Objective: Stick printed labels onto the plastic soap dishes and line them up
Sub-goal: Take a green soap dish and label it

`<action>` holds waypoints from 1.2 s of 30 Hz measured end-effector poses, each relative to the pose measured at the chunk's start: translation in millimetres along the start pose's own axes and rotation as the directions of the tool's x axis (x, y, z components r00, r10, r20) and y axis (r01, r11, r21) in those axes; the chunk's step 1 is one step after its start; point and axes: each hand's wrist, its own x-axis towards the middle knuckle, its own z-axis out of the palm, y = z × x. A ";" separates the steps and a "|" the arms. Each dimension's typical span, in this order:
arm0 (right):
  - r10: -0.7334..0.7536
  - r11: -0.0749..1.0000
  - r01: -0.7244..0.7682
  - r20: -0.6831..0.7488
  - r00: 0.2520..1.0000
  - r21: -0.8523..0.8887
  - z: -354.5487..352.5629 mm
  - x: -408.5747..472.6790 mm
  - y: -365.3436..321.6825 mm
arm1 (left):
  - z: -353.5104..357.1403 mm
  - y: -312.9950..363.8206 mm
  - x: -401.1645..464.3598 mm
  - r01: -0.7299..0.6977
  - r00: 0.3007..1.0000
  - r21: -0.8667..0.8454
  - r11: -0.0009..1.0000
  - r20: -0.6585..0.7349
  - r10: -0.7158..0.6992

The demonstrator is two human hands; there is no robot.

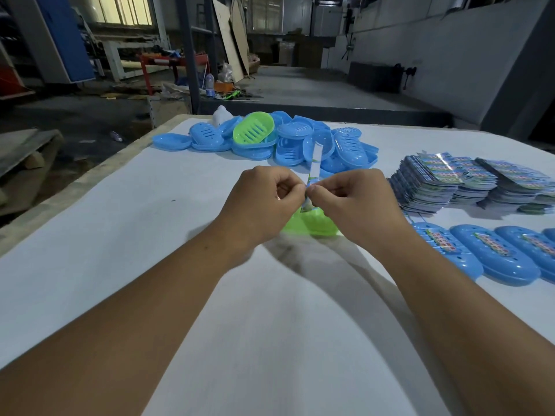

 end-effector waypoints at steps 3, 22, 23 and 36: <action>-0.005 0.999 0.005 0.006 1.000 -0.032 0.6 -0.3 -1.5 | -0.2 2.4 -0.8 -0.088 0.996 0.107 0.990 0.017 0.087; -0.047 0.989 0.039 -0.055 0.997 -0.140 1.7 -0.9 -2.7 | 1.9 5.1 -0.5 -0.231 0.973 0.160 0.960 0.048 0.226; -0.044 0.990 0.036 -0.059 0.997 -0.138 1.7 -0.7 -2.6 | 2.1 5.3 -0.6 -0.231 0.973 0.162 0.959 0.049 0.226; 0.104 0.990 -0.099 -0.047 0.993 0.096 -5.3 4.3 -1.3 | 4.2 1.6 3.0 0.005 0.999 -0.040 0.999 -0.041 -0.006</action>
